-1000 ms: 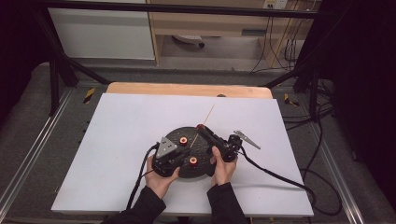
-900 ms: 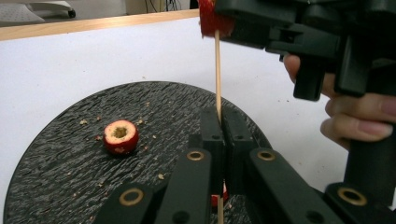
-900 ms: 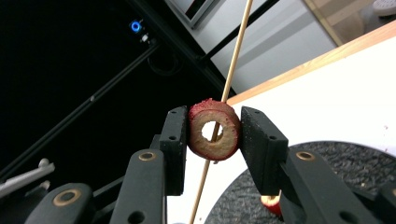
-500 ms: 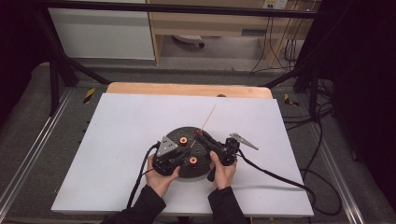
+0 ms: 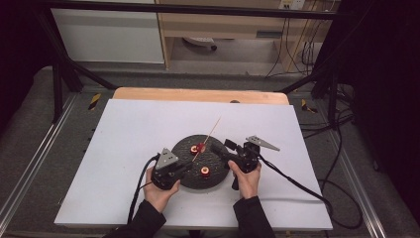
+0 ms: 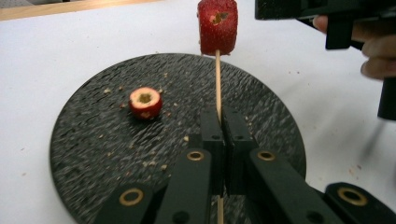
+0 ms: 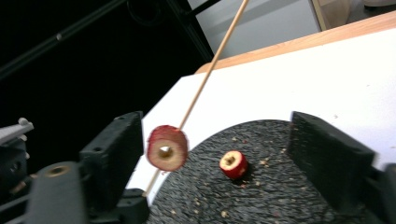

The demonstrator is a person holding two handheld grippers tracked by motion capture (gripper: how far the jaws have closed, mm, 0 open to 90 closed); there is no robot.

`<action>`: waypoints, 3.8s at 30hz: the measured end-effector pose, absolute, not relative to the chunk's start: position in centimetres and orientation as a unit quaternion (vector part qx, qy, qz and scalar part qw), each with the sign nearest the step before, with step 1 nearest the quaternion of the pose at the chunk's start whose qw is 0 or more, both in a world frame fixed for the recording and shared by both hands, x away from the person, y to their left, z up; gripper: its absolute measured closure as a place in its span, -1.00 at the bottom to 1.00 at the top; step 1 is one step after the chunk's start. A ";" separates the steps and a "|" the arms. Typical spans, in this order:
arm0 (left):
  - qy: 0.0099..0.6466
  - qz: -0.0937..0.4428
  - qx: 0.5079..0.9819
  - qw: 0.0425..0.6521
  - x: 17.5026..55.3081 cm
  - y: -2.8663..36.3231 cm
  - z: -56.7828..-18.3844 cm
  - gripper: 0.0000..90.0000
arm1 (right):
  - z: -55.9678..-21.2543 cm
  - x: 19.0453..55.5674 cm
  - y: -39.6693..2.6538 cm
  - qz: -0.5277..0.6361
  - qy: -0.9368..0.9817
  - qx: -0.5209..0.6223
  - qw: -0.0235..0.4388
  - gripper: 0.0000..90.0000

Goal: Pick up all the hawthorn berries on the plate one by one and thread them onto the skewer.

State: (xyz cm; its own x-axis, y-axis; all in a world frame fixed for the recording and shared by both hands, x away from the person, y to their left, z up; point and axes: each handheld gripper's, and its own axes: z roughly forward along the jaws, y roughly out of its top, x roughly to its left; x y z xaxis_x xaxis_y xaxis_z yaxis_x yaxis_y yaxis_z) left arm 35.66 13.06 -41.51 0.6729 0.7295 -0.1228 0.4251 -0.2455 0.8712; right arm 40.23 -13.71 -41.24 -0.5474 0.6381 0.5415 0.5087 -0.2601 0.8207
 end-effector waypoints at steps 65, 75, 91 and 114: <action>0.381 0.142 0.802 0.438 31.9 23.9 -43.5 0.96 | -39.7 43.8 -6.6 0.255 0.905 0.342 -0.010 -0.38; 0.382 0.141 0.802 0.437 32.0 23.8 -43.6 0.96 | -40.5 44.3 -5.7 0.215 0.914 0.340 -0.044 -0.01; 0.381 0.140 0.804 0.435 32.0 23.8 -43.7 0.96 | -40.9 44.7 -5.5 0.199 0.917 0.342 -0.059 0.33; 0.379 0.142 0.804 0.437 31.9 23.7 -43.6 0.96 | -40.1 44.5 -5.8 0.207 0.911 0.353 -0.058 0.36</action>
